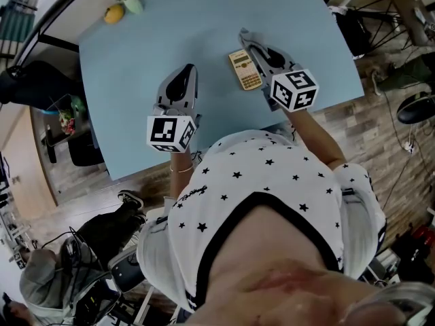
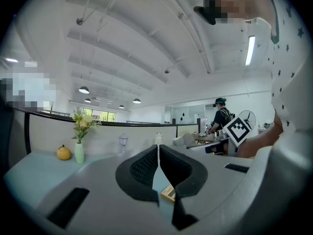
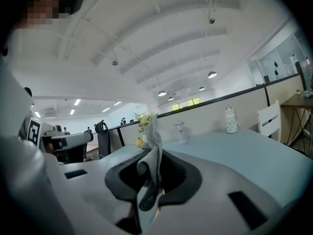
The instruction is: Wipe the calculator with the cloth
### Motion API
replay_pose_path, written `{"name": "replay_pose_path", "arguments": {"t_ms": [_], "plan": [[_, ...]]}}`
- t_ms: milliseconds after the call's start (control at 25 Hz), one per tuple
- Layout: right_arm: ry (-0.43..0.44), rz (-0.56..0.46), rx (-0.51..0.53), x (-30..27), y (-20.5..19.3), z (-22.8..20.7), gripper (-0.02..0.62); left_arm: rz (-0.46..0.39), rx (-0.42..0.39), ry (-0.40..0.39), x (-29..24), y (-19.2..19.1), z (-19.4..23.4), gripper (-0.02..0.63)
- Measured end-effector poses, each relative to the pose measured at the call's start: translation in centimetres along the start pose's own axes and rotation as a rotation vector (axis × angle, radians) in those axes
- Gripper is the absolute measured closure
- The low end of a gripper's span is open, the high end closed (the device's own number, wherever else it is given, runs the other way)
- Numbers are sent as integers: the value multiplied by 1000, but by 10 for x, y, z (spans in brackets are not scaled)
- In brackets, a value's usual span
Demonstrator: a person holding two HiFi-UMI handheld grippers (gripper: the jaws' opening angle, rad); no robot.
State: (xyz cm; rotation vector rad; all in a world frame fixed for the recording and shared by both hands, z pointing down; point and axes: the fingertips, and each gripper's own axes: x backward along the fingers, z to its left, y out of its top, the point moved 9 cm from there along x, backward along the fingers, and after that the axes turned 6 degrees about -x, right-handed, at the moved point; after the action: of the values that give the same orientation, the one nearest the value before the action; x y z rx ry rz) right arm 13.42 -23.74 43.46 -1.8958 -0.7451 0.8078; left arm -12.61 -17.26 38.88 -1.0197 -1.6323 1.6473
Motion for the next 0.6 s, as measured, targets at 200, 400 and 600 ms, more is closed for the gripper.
{"name": "replay_pose_path", "arguments": {"t_ms": [200, 400, 600], "plan": [[15, -17, -5, 3, 4, 3, 552, 0, -2, -2, 0, 0, -2, 571], [31, -16, -15, 5, 4, 3, 555, 2, -1, 2, 1, 0, -4, 571], [43, -20, -14, 8, 7, 5, 555, 0, -3, 0, 3, 2, -7, 571]]}}
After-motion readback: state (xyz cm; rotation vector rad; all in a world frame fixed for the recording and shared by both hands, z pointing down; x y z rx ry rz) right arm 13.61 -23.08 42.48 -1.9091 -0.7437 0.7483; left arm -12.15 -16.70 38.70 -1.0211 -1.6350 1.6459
